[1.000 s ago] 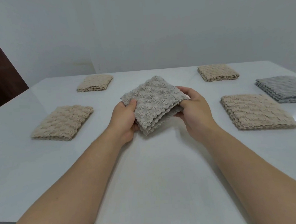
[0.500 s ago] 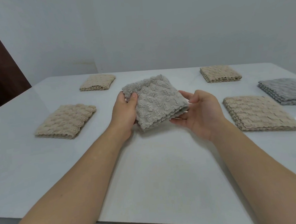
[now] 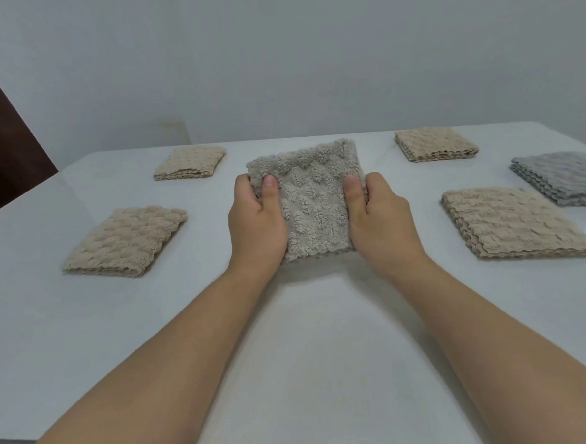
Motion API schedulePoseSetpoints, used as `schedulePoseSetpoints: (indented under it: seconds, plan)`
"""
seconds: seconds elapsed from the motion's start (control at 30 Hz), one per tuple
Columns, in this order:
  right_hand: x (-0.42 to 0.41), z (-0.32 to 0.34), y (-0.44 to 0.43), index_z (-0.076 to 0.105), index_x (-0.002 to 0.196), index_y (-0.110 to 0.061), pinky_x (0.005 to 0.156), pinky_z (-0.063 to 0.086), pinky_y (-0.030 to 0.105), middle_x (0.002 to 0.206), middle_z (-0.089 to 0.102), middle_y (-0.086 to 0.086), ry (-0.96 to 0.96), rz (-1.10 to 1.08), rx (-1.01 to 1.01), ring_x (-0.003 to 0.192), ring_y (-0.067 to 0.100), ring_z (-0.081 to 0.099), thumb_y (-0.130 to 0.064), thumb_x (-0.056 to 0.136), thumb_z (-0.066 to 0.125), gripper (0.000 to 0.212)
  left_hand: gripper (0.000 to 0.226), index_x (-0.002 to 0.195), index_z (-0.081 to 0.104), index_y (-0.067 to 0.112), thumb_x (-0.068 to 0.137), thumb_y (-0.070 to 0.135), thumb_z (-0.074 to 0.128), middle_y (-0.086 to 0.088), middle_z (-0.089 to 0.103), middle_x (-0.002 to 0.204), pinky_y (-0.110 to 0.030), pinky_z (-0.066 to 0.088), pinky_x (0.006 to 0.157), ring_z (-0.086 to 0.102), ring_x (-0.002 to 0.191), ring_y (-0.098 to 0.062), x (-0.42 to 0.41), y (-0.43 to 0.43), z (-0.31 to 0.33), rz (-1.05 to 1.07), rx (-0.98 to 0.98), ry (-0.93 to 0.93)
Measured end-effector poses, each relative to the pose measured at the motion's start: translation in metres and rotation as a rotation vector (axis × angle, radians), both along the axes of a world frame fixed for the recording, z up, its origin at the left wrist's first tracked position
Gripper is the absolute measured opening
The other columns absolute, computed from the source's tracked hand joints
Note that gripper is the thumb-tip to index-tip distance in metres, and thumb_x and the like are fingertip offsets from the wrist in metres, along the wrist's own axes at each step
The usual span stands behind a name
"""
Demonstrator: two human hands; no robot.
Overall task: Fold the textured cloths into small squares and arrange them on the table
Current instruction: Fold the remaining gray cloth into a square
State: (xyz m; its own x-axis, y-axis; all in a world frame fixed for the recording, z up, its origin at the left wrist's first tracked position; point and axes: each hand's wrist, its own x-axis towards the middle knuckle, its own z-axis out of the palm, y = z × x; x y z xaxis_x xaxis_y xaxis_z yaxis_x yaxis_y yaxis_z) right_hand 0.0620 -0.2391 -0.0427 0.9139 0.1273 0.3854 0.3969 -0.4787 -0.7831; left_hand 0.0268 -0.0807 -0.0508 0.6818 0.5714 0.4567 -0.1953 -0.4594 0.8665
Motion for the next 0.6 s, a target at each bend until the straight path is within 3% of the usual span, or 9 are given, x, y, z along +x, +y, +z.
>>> schedulePoseSetpoints:
  seconds: [0.2, 0.33, 0.43, 0.53, 0.6]
  plan:
    - [0.01, 0.001, 0.003, 0.039, 0.078, -0.019, 0.044, 0.034, 0.013, 0.07, 0.052, -0.002, 0.06, -0.019, 0.024, 0.057, 0.011, 0.044, -0.043, 0.109, 0.035, 0.04, 0.024, 0.099, 0.052, 0.012, 0.106, 0.034, 0.047, 0.004, 0.05, 0.069, -0.021, 0.034, 0.054, 0.042, 0.053, -0.003, 0.006, 0.007, -0.001, 0.037, 0.037, 0.04]
    - [0.013, -0.004, -0.005, 0.043, 0.079, -0.016, 0.046, 0.034, 0.013, 0.071, 0.052, -0.002, 0.078, 0.022, -0.023, 0.06, 0.011, 0.047, -0.046, 0.108, 0.036, 0.042, 0.03, 0.111, 0.055, 0.009, 0.106, 0.038, 0.048, 0.003, 0.052, 0.073, -0.025, 0.037, 0.058, 0.045, 0.058, -0.004, 0.007, 0.008, -0.004, -0.013, 0.016, 0.122]
    - [0.015, -0.006, -0.011, 0.054, 0.08, -0.01, 0.065, 0.044, 0.029, 0.073, 0.06, 0.003, 0.153, 0.087, -0.003, 0.07, 0.022, 0.057, -0.064, 0.101, 0.035, 0.061, 0.034, 0.109, 0.052, 0.006, 0.105, 0.04, 0.048, -0.002, 0.055, 0.077, -0.033, 0.042, 0.07, 0.052, 0.069, -0.013, 0.003, 0.016, -0.004, -0.087, 0.018, 0.177]
    - [0.018, -0.001, -0.012, 0.063, 0.102, 0.004, 0.083, 0.057, 0.051, 0.093, 0.071, 0.019, 0.311, 0.069, 0.173, 0.086, 0.037, 0.068, -0.087, 0.084, 0.025, 0.1, 0.036, 0.107, 0.058, 0.008, 0.098, 0.043, 0.056, -0.019, 0.069, 0.101, -0.051, 0.055, 0.09, 0.068, 0.094, -0.034, -0.002, 0.016, -0.001, -0.225, -0.121, 0.171]
    - [0.021, -0.001, -0.012, 0.062, 0.096, 0.003, 0.081, 0.057, 0.045, 0.088, 0.07, 0.018, 0.338, 0.044, 0.215, 0.082, 0.036, 0.067, -0.083, 0.087, 0.029, 0.093, 0.044, 0.105, 0.06, 0.005, 0.089, 0.046, 0.063, -0.021, 0.07, 0.107, -0.06, 0.054, 0.092, 0.069, 0.101, -0.039, -0.006, 0.011, 0.004, -0.289, -0.217, 0.187]
